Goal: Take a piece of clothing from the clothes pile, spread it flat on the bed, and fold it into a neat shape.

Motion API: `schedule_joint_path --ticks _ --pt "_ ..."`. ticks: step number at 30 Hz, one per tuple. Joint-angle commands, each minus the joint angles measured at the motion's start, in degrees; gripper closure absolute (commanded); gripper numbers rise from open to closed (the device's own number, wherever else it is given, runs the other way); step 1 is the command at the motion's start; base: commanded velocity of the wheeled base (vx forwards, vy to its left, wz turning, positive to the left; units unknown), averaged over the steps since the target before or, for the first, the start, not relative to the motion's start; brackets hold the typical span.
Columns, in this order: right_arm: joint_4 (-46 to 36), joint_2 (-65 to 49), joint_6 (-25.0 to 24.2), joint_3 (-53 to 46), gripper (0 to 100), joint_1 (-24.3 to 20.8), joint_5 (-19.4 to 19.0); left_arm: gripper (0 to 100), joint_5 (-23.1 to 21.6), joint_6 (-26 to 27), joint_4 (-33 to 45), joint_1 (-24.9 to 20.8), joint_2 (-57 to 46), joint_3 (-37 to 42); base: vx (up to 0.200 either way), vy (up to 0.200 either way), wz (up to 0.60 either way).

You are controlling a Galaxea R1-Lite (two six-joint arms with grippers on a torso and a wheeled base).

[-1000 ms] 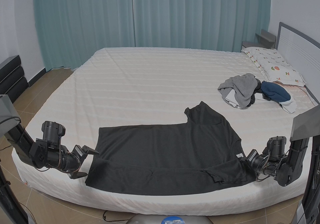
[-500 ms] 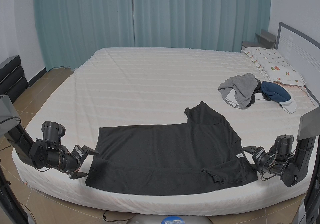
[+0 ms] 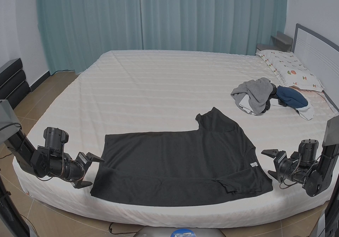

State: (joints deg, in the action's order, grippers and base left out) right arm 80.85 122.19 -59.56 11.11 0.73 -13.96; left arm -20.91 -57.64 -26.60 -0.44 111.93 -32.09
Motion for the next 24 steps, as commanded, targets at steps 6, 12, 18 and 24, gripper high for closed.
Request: schedule_joint_path --ticks 6,12,18,24 --pt "0.1 -0.02 -0.11 -0.03 0 -0.2 -0.02 0 0.08 0.16 -0.12 -0.09 0.04 0.01 0.0 0.0 0.0" --pt "0.1 -0.02 -0.11 -0.3 0 -0.38 -0.02 0 0.87 -0.02 -0.29 0.18 -0.4 -0.35 0.0 0.0 0.0" --pt "0.1 0.07 -0.11 -0.47 0 -0.64 -0.02 0 0.87 -1.16 -0.38 1.05 -0.84 -0.96 0.0 0.0 0.0" --pt "0.1 0.07 -0.03 -0.82 0 -0.73 -0.02 0 -0.19 -3.1 -0.47 2.37 -1.46 -1.4 0.0 0.0 0.0"
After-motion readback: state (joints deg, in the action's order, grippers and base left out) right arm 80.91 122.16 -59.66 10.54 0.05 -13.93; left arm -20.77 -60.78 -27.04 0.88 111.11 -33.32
